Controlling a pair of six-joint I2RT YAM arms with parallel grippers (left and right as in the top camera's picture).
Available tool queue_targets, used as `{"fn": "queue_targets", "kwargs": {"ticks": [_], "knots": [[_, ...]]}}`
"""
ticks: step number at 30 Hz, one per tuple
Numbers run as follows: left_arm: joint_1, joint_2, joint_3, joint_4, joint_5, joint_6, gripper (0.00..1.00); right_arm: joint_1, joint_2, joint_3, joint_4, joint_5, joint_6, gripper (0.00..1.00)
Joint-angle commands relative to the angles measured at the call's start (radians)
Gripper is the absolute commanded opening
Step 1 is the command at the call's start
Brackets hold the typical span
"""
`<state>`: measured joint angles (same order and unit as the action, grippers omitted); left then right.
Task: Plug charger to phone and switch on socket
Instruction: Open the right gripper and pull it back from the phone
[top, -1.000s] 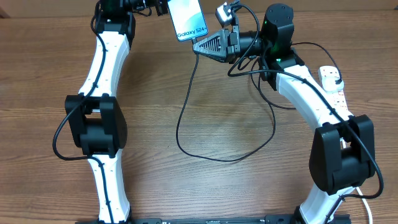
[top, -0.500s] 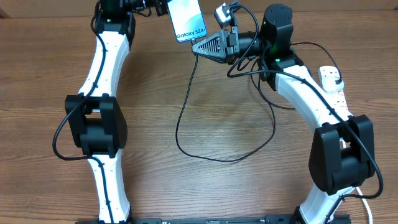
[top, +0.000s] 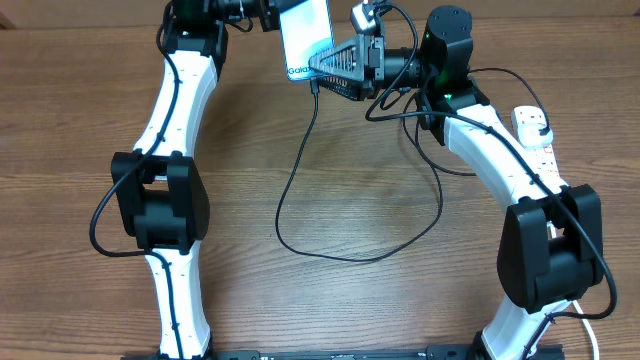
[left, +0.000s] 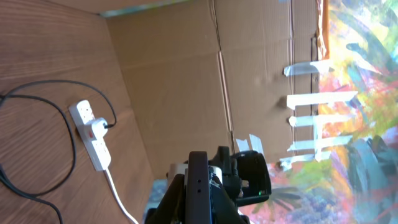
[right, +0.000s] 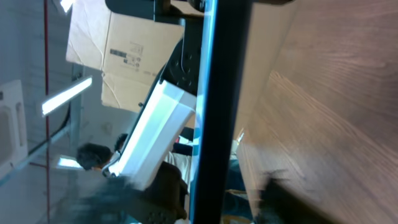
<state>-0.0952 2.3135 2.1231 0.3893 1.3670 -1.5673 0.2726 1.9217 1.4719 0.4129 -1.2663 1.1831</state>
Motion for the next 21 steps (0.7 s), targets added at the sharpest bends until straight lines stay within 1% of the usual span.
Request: {"fn": "queue_targets", "kwargs": {"ticks": [1, 3, 6, 12, 18, 21], "knots": [[0.002, 0.001, 0.022, 0.008, 0.021, 0.012, 0.04, -0.005, -0.031, 0.023, 0.006, 0.015, -0.005, 0.93], [0.003, 0.001, 0.022, 0.008, 0.023, 0.012, 0.04, -0.006, -0.031, 0.023, 0.009, 0.011, -0.005, 1.00], [0.005, 0.001, 0.022, 0.008, 0.033, 0.012, 0.04, -0.019, -0.031, 0.023, 0.028, 0.000, -0.005, 1.00], [0.005, 0.001, 0.022, 0.008, 0.047, 0.012, 0.04, -0.079, -0.031, 0.023, 0.010, 0.002, -0.005, 1.00], [0.005, 0.001, 0.022, 0.008, 0.046, 0.012, 0.04, -0.172, -0.031, 0.023, -0.091, 0.001, -0.033, 1.00], [0.005, 0.001, 0.022, 0.008, 0.045, 0.012, 0.04, -0.217, -0.031, 0.023, -0.218, 0.002, -0.097, 1.00]]}}
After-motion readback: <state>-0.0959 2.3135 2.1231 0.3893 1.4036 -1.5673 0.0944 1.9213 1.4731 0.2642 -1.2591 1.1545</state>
